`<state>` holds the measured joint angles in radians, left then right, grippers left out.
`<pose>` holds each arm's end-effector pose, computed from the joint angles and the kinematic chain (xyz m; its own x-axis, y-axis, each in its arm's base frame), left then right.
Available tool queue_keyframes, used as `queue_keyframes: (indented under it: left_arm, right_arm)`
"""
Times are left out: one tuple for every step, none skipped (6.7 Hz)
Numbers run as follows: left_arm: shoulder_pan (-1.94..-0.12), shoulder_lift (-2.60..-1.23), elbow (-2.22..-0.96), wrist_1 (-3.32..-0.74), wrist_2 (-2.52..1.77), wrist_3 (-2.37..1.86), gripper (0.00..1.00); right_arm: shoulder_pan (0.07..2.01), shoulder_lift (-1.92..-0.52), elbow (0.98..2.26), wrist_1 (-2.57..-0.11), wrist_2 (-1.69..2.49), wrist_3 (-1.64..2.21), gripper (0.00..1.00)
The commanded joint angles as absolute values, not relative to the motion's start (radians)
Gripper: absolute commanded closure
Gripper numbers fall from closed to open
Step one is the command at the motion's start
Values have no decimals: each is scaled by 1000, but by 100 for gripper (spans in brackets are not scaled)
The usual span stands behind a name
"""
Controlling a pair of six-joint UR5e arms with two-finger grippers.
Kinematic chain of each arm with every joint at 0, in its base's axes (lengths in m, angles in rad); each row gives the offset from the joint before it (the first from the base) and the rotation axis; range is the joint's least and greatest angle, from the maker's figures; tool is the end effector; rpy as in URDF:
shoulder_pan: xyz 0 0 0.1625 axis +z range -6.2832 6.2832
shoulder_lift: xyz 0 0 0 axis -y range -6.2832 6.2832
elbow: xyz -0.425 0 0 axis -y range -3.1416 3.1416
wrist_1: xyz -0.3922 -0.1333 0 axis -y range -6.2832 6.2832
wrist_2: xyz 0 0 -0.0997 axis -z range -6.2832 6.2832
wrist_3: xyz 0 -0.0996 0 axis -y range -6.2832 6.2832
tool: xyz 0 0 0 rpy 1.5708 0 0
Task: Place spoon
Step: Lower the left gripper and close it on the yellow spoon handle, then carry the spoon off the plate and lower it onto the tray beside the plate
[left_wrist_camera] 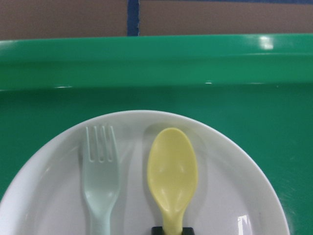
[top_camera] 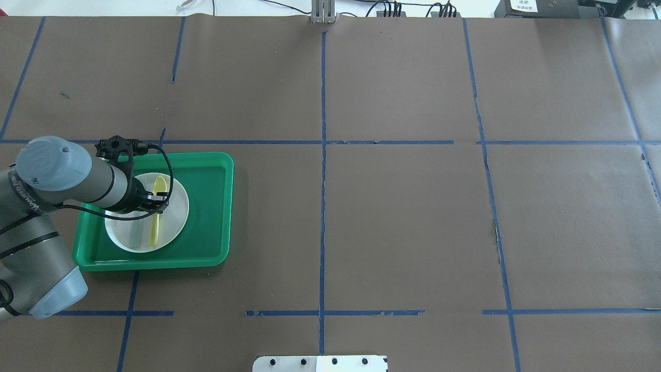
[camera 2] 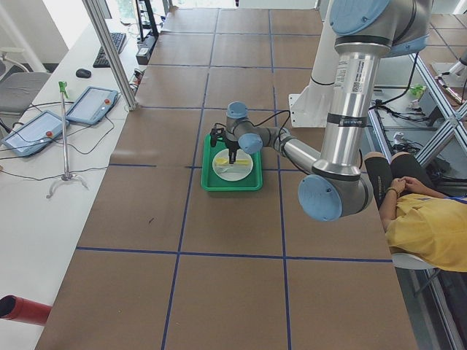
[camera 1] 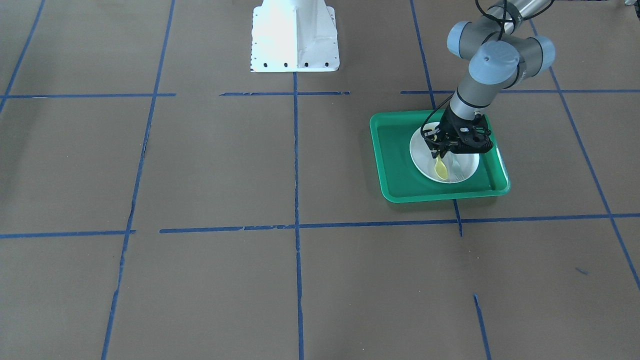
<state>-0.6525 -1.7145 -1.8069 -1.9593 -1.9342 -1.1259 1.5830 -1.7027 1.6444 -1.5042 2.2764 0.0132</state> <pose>0.3867 -0.4187 0.4354 0.6755 -0.0099 -0.7373 0.0892 0.9937 0.0683 0.0740 -0.4351 0.6816 0.7610 0.0171 0.6485 -0.0223 0.9998 -0.0003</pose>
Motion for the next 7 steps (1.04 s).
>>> queue_keyframes:
  left_arm:
    - [-664,-1732,-1911,-1817,-1942,-1126,100]
    - [-661,-1794,-1908,-1765,-1941,-1156,100]
    - [-651,-1889,-1834,-1763,-1934,-1251,100]
    - [-606,-1929,-1785,-1764,-1928,-1306,100]
    - [-574,-1931,-1776,-1764,-1928,-1316,100]
    - [-572,-1928,-1776,-1766,-1925,-1316,96]
    - [-572,-1930,-1776,-1766,-1902,-1315,19]
  right_arm:
    - [1583,-1703,1644,-1505,2276,14,0]
    - [1583,-1703,1644,-1505,2276,14,0]
    - [1583,-1703,1644,-1505,2276,14,0]
    - [1583,-1703,1644,-1503,2276,12,0]
    - [1583,-1703,1644,-1505,2276,14,0]
    - [1583,-1703,1644,-1505,2276,14,0]
    - [1583,-1703,1644,-1505,2276,14,0]
